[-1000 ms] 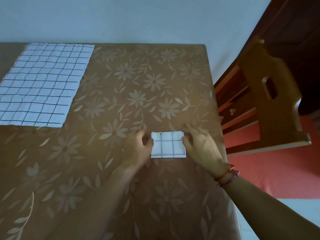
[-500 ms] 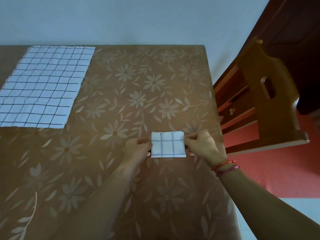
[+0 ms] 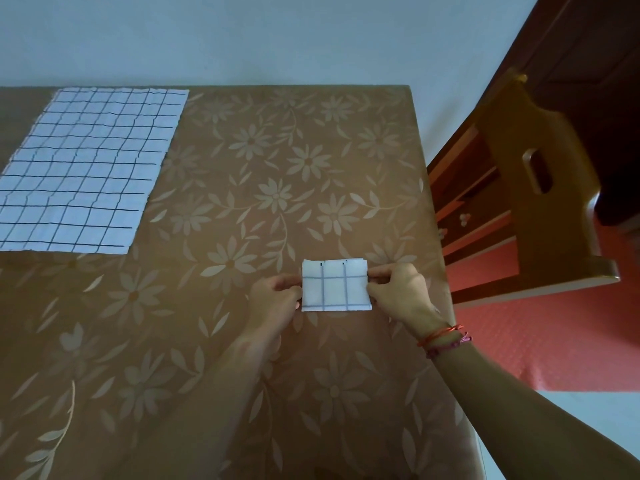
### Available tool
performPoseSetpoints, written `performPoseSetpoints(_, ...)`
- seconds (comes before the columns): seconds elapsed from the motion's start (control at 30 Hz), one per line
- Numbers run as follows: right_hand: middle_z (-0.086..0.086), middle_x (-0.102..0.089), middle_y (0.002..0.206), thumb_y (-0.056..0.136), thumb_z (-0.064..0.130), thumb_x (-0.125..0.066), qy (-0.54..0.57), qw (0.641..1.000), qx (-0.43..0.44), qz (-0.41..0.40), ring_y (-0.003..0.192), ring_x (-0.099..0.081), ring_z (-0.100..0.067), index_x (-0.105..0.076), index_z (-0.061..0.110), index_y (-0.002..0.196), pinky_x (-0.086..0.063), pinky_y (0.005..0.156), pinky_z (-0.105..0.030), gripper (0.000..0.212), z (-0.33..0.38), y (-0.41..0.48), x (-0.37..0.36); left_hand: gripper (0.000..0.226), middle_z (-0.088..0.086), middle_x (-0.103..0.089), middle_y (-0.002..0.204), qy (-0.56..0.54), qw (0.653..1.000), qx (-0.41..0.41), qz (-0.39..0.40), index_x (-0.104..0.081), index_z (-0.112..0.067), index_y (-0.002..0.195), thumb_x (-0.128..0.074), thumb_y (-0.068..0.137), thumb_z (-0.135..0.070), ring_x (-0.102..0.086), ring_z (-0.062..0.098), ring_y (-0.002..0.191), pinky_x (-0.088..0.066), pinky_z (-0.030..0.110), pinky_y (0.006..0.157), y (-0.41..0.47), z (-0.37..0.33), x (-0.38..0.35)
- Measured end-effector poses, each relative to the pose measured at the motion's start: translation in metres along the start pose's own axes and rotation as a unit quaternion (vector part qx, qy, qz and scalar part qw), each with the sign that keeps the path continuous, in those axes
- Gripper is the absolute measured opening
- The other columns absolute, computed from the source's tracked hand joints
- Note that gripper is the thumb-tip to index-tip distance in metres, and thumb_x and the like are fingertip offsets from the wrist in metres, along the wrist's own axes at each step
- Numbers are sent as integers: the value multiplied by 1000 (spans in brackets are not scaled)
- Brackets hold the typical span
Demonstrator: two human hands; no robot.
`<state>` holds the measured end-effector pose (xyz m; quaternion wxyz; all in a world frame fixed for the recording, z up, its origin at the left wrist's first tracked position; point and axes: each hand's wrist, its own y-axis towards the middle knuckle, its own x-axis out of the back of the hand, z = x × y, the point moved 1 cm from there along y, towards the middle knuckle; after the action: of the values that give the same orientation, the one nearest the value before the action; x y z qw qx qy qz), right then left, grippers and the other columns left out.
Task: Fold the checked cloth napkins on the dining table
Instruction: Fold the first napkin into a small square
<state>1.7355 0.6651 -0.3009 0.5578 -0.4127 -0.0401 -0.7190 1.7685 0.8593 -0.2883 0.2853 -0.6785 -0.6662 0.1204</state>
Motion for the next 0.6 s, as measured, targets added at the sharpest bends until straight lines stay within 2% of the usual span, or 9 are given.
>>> performPoseSetpoints(0.17, 2, -76, 87, 81, 6, -57, 3, 1000, 4, -5, 87, -68, -17, -79, 19, 97, -57, 80, -30, 30, 0, -3, 0, 32, -1, -70, 85, 2, 1000, -6, -8, -68, -21, 77, -53, 85, 6, -65, 11, 79, -51, 22, 68, 0, 1, -1)
performPoseSetpoints(0.3, 7, -76, 86, 81, 7, -57, 4, 1000, 4, 0, 86, -68, -14, -79, 24, 99, -55, 76, -24, 33, -1, -3, 0, 31, -1, -70, 86, 13, 1000, -22, 0, -68, -22, 78, -54, 84, 6, -63, 8, 76, -49, 18, 63, -1, 1, 0)
performPoseSetpoints(0.4, 6, -76, 93, 81, 9, -58, 6, 1000, 1, 6, 92, -67, -14, -78, 23, 103, -50, 75, -20, 33, -2, -4, 1, 26, -7, -68, 89, 45, 998, -46, 16, -68, -19, 87, -56, 84, 4, -62, 4, 81, -46, 15, 62, -5, -1, 3)
performPoseSetpoints(0.53, 6, -71, 93, 84, 14, -61, 8, 1000, 10, 0, 100, -65, -15, -73, 18, 110, -43, 77, -18, 29, 0, -15, 6, 20, -10, -67, 96, 82, 995, -53, 8, -65, -23, 97, -61, 85, -7, -63, 10, 94, -47, 22, 76, -14, 5, 15)
performPoseSetpoints(0.6, 7, -66, 85, 86, 17, -60, 0, 1000, 20, 0, 97, -63, -17, -67, 19, 119, -41, 77, -19, 34, 5, -23, 8, 15, -13, -69, 95, 106, 992, -64, -6, -67, -26, 98, -66, 85, -21, -64, 7, 93, -50, 22, 75, -19, 11, 26)
